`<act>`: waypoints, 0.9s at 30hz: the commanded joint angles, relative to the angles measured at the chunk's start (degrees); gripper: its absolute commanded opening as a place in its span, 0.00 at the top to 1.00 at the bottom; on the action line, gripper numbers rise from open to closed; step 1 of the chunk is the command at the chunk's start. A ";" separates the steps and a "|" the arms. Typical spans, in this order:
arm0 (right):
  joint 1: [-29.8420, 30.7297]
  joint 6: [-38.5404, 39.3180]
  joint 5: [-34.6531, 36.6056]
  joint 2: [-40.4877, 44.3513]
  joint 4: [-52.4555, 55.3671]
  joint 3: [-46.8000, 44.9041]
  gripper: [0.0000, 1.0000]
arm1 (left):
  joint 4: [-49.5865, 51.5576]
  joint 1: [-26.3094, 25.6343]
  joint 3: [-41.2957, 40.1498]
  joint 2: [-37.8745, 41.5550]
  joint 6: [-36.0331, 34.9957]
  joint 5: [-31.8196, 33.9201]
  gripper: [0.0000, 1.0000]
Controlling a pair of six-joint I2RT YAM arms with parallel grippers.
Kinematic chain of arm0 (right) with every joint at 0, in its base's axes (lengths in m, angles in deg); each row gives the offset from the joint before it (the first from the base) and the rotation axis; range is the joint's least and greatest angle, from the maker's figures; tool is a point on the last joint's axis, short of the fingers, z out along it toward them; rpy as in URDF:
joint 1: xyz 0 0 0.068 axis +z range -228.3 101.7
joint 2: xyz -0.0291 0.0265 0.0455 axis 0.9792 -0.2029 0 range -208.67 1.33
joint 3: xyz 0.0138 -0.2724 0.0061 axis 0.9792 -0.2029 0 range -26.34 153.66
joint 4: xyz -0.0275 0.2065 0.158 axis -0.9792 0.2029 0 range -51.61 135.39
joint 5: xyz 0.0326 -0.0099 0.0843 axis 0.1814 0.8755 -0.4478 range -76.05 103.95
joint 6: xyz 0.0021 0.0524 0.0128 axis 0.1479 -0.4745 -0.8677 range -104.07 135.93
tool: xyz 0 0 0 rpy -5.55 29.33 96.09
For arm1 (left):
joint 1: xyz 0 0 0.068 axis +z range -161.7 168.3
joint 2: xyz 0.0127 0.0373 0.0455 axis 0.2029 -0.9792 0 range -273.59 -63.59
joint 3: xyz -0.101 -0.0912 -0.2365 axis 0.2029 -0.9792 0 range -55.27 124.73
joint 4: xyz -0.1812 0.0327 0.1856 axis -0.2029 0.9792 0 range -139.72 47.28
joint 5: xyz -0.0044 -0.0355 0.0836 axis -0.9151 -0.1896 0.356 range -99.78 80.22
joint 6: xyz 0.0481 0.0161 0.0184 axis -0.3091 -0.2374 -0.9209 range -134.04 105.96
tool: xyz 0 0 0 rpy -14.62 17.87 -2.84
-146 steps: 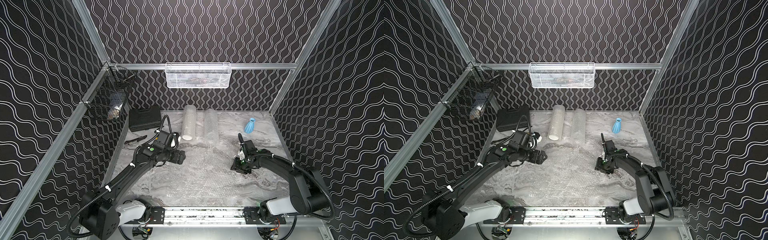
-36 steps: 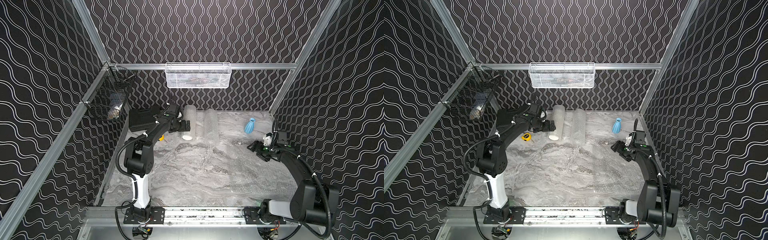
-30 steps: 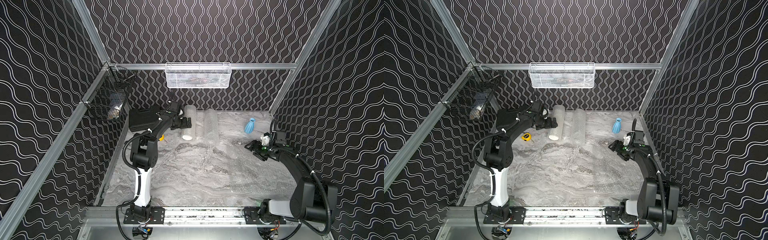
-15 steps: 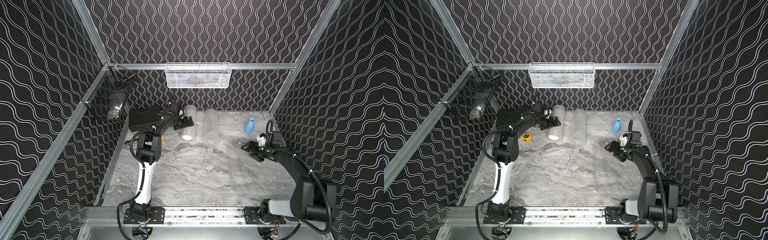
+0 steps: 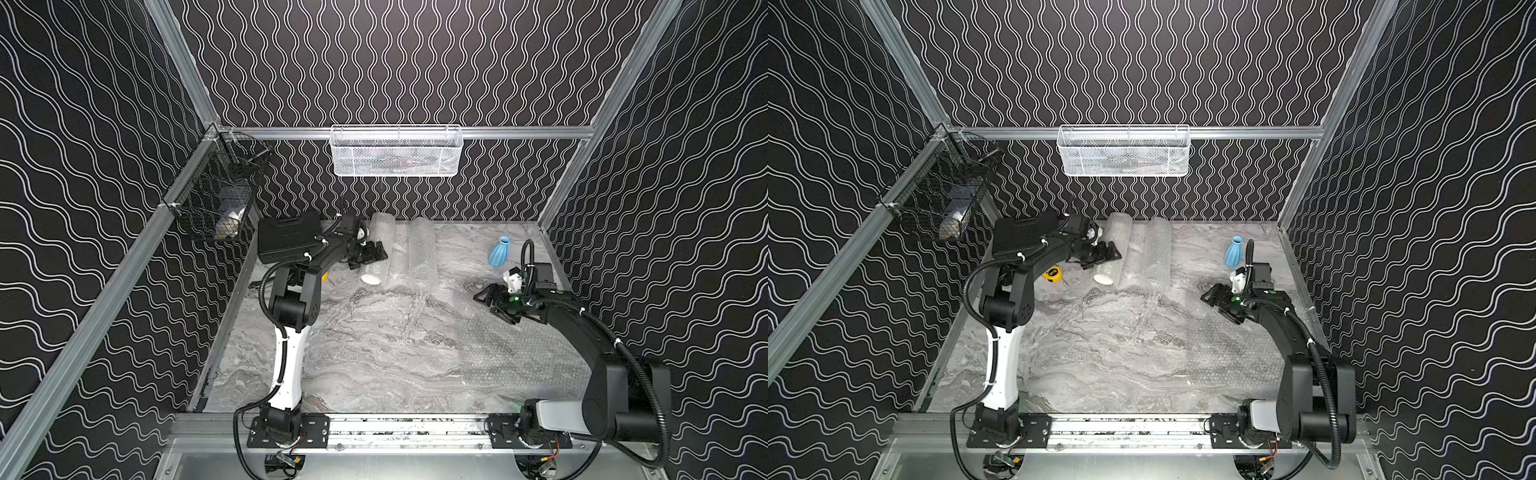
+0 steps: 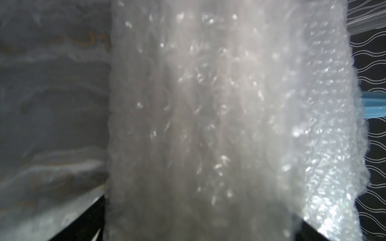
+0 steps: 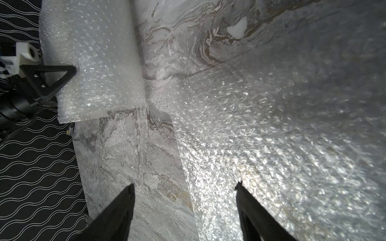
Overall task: Unwrap the vase from the bubble wrap
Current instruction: Move the bubble wrap to the center of the board.
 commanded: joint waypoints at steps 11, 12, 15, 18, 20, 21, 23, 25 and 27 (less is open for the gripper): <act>6.46 -1.89 2.69 -0.63 -4.74 -1.81 0.24 | -10.24 -1.74 -29.93 23.10 9.12 2.54 0.11; 6.98 -2.04 2.70 -0.80 -5.09 -2.07 0.23 | -10.87 -2.55 -32.17 24.96 9.74 2.99 0.11; 8.43 -2.33 2.86 -1.29 -6.06 -2.54 0.23 | -11.40 -5.35 -37.81 30.05 11.35 4.53 0.11; 9.94 -2.64 2.87 -1.87 -7.02 -2.94 0.23 | -12.16 -8.54 -43.02 34.89 13.25 7.34 0.11; 10.97 -2.85 2.91 -2.34 -7.77 -3.20 0.23 | -12.50 -10.51 -45.83 37.47 14.61 8.87 0.11; 11.57 -2.86 3.04 -2.61 -8.10 -3.31 0.23 | -12.70 -11.71 -47.41 38.81 15.40 9.85 0.11; 12.68 -2.86 3.35 -3.27 -8.44 -3.21 0.23 | -12.92 -13.75 -50.37 41.42 17.48 12.12 0.11; 13.86 -2.92 3.73 -3.97 -9.02 -3.22 0.23 | -14.34 -15.96 -53.82 44.15 19.79 13.53 0.11; 14.94 -3.12 3.92 -4.70 -9.88 -3.25 0.23 | -15.28 -18.16 -56.49 45.98 21.92 15.10 0.11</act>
